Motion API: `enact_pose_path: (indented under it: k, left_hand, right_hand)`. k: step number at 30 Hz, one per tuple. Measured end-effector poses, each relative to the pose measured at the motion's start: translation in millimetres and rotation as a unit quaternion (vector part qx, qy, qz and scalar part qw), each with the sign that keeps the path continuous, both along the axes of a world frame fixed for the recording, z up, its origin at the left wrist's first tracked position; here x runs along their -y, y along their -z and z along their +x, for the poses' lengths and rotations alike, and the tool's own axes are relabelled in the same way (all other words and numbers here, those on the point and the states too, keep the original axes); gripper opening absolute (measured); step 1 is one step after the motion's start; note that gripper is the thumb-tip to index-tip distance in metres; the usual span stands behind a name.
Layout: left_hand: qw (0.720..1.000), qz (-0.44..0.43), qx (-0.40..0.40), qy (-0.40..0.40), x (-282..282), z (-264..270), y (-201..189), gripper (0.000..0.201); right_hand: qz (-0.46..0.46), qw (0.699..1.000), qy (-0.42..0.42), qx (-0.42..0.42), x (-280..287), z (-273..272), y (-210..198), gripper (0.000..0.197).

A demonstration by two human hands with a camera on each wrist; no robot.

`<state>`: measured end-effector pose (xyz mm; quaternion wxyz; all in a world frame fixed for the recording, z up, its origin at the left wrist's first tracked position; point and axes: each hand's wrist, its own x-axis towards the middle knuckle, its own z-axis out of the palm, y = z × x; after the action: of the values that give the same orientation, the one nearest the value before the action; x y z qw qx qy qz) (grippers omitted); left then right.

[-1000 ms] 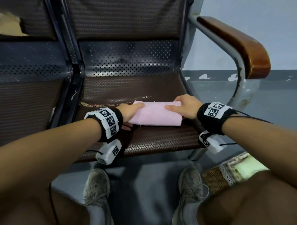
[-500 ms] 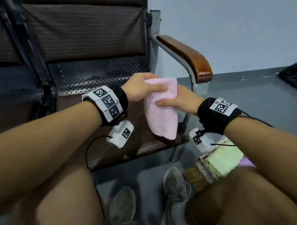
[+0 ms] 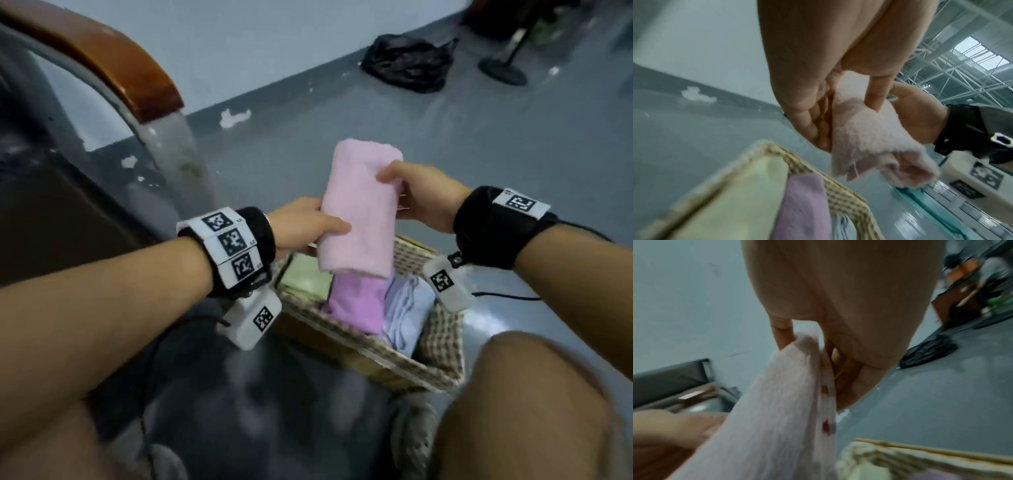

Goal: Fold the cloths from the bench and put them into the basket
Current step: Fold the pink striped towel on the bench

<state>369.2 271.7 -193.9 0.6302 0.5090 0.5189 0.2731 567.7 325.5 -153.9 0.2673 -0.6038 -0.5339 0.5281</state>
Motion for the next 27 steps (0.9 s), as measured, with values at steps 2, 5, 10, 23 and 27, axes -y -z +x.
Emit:
enact_pose_path:
  k: [2,5,10,23,27]
  left_hand:
    - [1.000,-0.018,-0.017,0.002,-14,49,25,0.030]
    - [0.997,-0.064,-0.044,0.025,-28,111,68,0.041]
    - [0.975,-0.144,-0.103,0.133,-33,167,141,0.027]
    - [0.960,-0.123,-0.243,-0.068,-79,116,117,0.036]
    - [0.889,0.032,-0.416,-0.189,-150,71,115,0.036]
  right_hand:
    - [-0.035,0.998,0.035,0.040,-9,45,26,0.014]
    - [-0.123,0.987,0.065,0.080,-22,103,76,0.021]
    - [-0.265,0.958,0.045,0.097,-13,157,156,0.020]
    - [-0.128,0.938,0.227,0.228,-5,187,161,0.030]
    - [-0.188,0.917,0.295,0.191,-22,216,174,0.039]
